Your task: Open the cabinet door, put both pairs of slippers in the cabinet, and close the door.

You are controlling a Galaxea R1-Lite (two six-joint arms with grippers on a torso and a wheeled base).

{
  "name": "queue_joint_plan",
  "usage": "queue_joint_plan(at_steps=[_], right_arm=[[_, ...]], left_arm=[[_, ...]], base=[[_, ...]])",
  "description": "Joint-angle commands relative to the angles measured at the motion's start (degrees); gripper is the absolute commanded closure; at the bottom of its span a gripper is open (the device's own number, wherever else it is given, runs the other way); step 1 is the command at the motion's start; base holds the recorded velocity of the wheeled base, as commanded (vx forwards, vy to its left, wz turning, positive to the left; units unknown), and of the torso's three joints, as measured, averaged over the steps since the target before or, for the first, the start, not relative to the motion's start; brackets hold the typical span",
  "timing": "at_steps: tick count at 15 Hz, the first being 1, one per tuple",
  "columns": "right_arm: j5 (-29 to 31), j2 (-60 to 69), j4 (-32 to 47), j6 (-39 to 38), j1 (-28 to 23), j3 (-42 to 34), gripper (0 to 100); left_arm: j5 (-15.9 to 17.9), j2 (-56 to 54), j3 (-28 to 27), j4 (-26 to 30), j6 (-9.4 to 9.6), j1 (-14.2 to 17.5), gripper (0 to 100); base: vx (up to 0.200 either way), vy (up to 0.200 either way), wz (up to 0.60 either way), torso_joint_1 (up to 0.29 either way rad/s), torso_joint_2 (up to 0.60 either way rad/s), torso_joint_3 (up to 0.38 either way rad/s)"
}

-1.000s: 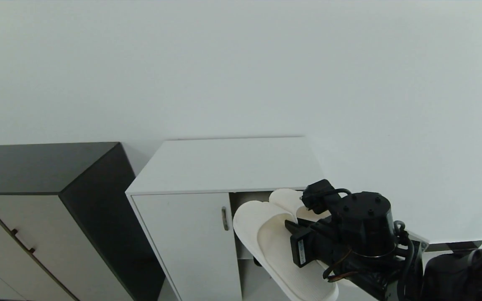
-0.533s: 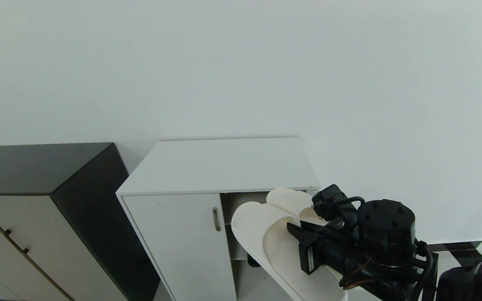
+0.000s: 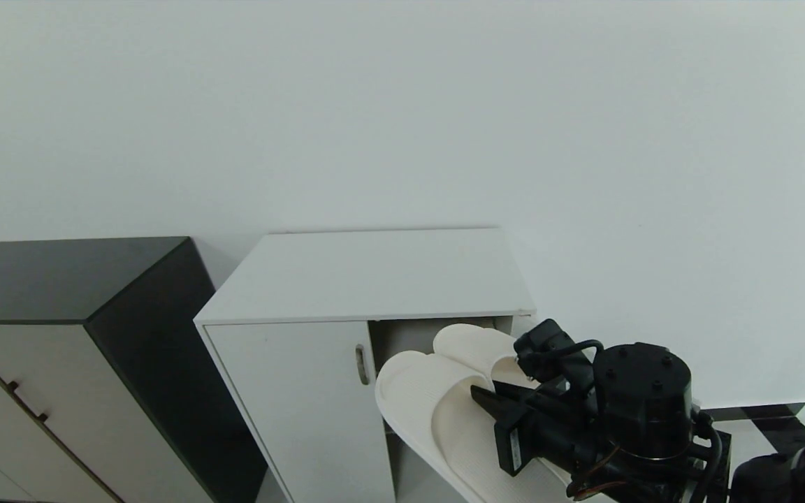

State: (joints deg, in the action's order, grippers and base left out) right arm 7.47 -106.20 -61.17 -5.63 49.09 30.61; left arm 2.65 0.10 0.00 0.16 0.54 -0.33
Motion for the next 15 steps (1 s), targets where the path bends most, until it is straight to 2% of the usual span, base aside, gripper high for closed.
queue_joint_plan(at_steps=[1,6,12,15], right_arm=[[0.0,-0.67,-1.32,0.01,0.22,-0.46,100],[0.09,-4.01,-8.17,0.18,0.39,-1.52,100],[-2.11,-4.54,-11.69,0.36,0.83,-3.1,100],[-2.29,-6.3,-16.26,0.53,0.74,-4.24,100]], left_arm=[[-0.01,-0.01,0.0,0.02,-0.01,-0.02,100],[-0.01,-0.01,0.0,0.02,-0.1,-0.02,100],[-0.1,-0.01,0.0,0.02,-0.62,-0.02,100],[-0.1,-0.01,0.0,0.02,-0.62,-0.02,100]], base=[[0.0,0.0,0.0,-0.139,0.33,0.188],[0.0,0.0,0.0,-0.178,0.41,0.224],[0.0,0.0,0.0,-0.228,0.54,0.31],[0.0,0.0,0.0,-0.206,0.53,0.317]])
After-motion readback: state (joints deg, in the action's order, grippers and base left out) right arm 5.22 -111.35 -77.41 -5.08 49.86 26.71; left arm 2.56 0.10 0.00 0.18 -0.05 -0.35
